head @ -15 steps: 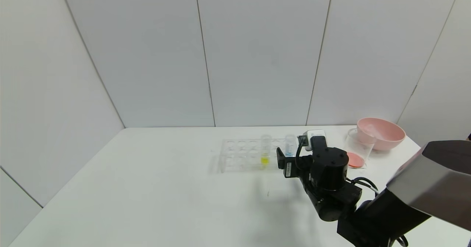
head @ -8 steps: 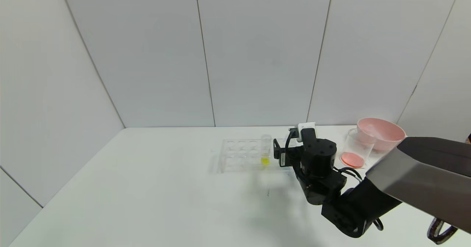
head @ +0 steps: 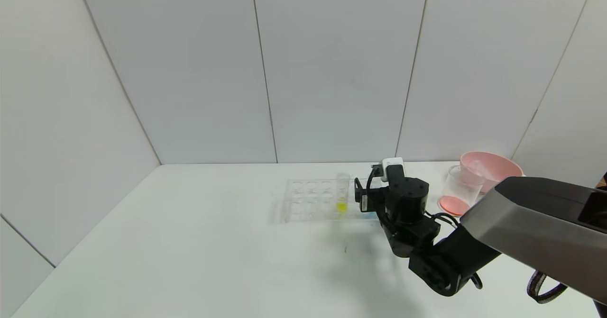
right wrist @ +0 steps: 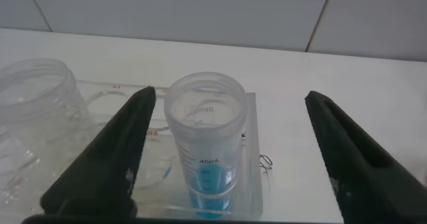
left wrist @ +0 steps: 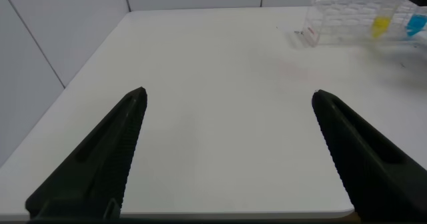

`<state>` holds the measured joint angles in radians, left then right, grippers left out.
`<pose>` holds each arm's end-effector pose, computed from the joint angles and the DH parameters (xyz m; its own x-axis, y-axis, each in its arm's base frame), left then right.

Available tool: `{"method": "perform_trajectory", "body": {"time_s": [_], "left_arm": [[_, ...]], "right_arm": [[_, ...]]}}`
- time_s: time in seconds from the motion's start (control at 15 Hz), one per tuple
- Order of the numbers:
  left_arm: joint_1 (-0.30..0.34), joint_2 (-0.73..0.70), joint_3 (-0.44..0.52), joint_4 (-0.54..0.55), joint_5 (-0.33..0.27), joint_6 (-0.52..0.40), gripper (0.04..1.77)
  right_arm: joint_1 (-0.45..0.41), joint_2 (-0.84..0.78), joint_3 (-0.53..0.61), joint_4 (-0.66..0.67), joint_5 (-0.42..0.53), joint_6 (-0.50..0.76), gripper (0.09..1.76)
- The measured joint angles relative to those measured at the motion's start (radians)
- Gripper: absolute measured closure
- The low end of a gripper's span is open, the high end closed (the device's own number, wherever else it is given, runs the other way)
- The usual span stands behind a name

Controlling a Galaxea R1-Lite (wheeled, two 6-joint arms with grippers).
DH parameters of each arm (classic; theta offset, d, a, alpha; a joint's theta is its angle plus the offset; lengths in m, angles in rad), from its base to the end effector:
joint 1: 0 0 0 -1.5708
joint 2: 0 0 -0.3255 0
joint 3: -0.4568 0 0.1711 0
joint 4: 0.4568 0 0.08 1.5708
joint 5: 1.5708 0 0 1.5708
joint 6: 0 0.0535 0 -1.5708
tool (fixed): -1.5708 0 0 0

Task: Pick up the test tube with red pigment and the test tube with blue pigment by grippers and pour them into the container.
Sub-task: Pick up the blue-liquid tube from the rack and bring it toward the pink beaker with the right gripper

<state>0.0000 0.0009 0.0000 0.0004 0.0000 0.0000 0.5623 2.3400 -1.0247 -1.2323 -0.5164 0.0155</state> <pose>-0.0384 0.0000 0.0754 1.0000 0.0000 -0.0013 0.0000 1.0000 0.0000 0.4069 0.2252 0.0939 0.9964 0.0443 -0.0721 -0.0462 0.9986 -0.0255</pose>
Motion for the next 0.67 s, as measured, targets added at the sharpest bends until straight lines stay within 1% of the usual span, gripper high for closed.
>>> {"method": "perform_trajectory", "body": {"time_s": [0.2,0.4,0.47,0.53,0.67], "left_arm": [[0.000,0.000,0.000,0.000,0.000,0.000,0.05],[0.000,0.000,0.000,0.000,0.000,0.000,0.05],[0.000,0.000,0.000,0.000,0.000,0.000,0.05],[0.000,0.000,0.000,0.000,0.000,0.000,0.05],[0.000,0.000,0.000,0.000,0.000,0.000,0.05]], "right_arm": [[-0.004,0.001,0.004,-0.003,0.005,0.001,0.75],[-0.003,0.001,0.006,-0.004,0.008,0.001,1.06],[-0.002,0.000,0.006,-0.004,0.011,0.001,1.25],[-0.002,-0.001,0.008,-0.004,0.011,0.002,1.30],[-0.002,-0.003,0.009,-0.004,0.010,0.002,1.30]]}}
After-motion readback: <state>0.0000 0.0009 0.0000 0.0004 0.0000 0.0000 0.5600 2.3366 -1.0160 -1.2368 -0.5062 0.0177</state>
